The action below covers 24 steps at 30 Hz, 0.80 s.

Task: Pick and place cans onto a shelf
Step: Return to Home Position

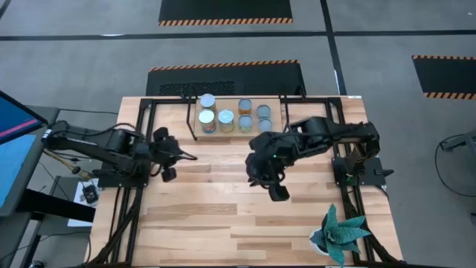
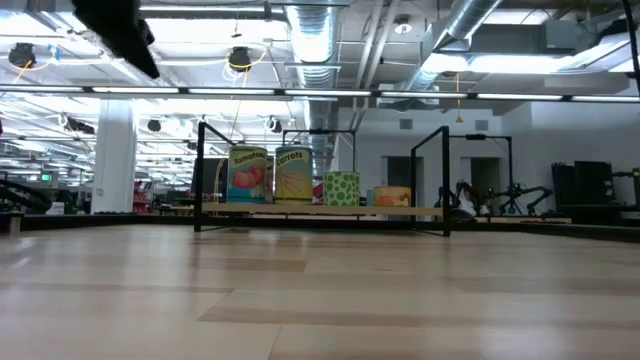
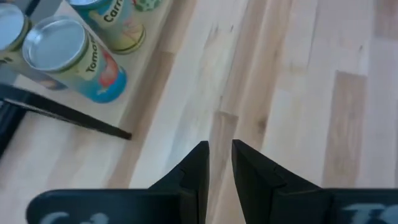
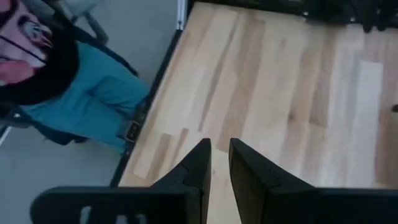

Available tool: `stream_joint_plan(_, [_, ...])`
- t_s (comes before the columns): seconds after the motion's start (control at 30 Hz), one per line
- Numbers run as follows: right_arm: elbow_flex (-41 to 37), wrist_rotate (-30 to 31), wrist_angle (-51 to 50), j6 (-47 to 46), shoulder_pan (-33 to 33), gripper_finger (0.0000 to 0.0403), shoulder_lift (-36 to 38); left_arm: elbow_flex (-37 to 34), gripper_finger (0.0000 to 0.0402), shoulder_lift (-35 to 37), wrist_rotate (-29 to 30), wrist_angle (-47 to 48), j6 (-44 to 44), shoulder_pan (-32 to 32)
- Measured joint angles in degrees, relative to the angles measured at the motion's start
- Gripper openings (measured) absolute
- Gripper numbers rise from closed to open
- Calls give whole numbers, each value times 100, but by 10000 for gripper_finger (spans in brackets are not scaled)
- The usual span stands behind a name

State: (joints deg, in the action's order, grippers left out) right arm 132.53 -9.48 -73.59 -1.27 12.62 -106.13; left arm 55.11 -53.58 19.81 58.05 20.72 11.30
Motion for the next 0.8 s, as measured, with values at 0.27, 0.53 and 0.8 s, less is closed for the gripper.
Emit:
stream_joint_plan(0.27, [-715, 696, 567, -658, 345, 82, 39, -1680, 59, 2293, -395, -1585, 246, 237])
stream_joint_plan(0.53, [-3990, 638, 3667, -734, 751, 82, 1377, -2403, 59, 3656, -893, -2221, 139, 248])
stream_joint_plan(0.8, [-7936, 481, 8258, -979, 830, 82, 2977, -3183, 59, 3850, -995, -3414, -195, 248])
